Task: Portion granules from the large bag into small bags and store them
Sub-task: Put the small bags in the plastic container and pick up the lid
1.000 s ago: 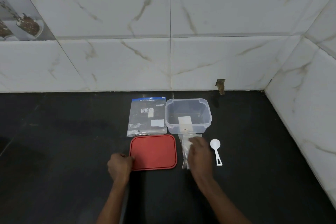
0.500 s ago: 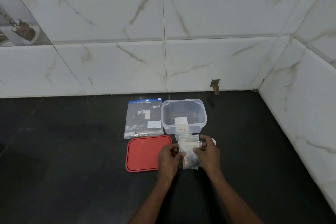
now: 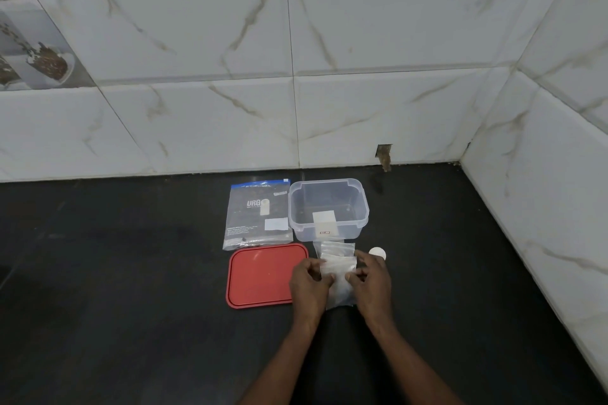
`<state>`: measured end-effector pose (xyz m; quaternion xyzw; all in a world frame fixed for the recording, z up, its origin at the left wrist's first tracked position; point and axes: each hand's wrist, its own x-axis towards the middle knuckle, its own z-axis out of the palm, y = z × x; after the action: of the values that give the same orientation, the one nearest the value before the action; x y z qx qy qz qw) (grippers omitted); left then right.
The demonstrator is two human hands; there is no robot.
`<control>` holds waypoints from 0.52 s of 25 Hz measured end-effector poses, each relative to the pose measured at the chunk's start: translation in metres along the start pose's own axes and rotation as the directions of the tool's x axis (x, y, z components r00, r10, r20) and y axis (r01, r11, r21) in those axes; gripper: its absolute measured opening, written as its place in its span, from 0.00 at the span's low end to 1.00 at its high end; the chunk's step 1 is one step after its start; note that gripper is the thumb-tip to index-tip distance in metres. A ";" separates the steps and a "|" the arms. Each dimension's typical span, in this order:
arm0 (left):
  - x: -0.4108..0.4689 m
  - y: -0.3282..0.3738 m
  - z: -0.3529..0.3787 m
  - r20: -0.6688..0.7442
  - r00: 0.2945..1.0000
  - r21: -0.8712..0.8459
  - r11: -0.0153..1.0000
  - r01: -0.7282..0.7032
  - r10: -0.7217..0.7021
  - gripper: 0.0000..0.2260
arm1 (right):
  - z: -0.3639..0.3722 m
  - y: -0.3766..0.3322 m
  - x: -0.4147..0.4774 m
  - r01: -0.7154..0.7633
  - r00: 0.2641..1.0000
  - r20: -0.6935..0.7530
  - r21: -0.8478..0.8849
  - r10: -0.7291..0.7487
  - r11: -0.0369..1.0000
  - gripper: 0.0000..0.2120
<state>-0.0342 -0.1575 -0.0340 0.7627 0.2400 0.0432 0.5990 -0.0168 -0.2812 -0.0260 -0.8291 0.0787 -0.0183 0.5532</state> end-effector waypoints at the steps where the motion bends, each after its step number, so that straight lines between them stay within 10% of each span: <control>1: 0.001 0.001 -0.002 0.030 0.999 -0.028 0.999 -0.021 0.022 0.19 | -0.001 0.000 -0.001 0.007 1.000 0.003 0.005 -0.007 1.000 0.23; 13: 0.020 0.011 -0.013 0.136 0.986 -0.064 0.994 -0.088 0.096 0.09 | -0.005 0.002 0.009 -0.002 1.000 0.018 0.007 0.002 1.000 0.11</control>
<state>-0.0174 -0.1394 -0.0243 0.7567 0.1610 0.0248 0.6332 -0.0091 -0.2878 -0.0265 -0.8272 0.0745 -0.0103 0.5568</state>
